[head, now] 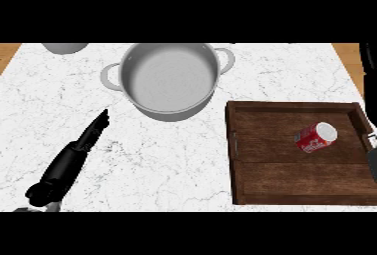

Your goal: Pick the can from the tray and place it in the pot

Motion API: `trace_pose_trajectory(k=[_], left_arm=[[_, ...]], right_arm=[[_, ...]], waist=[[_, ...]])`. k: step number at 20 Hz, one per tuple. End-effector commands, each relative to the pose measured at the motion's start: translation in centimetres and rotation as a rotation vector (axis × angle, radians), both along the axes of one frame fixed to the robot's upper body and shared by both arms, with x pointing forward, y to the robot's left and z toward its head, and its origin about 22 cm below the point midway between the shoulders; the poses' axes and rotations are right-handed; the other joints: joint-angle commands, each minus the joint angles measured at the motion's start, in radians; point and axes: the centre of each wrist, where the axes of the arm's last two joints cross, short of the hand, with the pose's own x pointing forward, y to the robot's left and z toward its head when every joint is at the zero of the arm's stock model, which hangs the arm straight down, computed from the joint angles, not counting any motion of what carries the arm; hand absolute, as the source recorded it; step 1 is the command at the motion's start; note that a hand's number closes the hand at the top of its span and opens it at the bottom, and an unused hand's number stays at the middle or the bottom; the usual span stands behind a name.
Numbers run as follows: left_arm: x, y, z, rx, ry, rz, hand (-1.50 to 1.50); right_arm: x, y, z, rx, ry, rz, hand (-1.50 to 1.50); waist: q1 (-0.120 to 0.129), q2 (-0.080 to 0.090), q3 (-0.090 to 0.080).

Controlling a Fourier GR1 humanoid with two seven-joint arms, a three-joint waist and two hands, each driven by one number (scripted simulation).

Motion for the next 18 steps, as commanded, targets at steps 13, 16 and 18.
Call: trace_pose_trajectory(k=[13, 16, 18], left_arm=[[3.1, -1.9, 2.3, -0.295, 0.179, 0.307, 0.0], [3.7, -3.4, 2.9, -0.296, 0.199, 0.296, 0.0], [2.2, -3.6, 1.9, -0.282, 0.173, 0.284, 0.0]], right_arm=[[-2.7, -8.1, -4.2, -0.443, -0.089, 0.449, -1.5], [-3.5, -12.9, -2.6, -0.53, -0.108, 0.492, -1.5], [-2.9, -15.6, -0.3, -0.697, -0.056, 0.414, -1.5]], waist=[[0.001, 0.0, 0.023], [0.004, 0.0, 0.021], [0.028, 0.001, 0.02]])
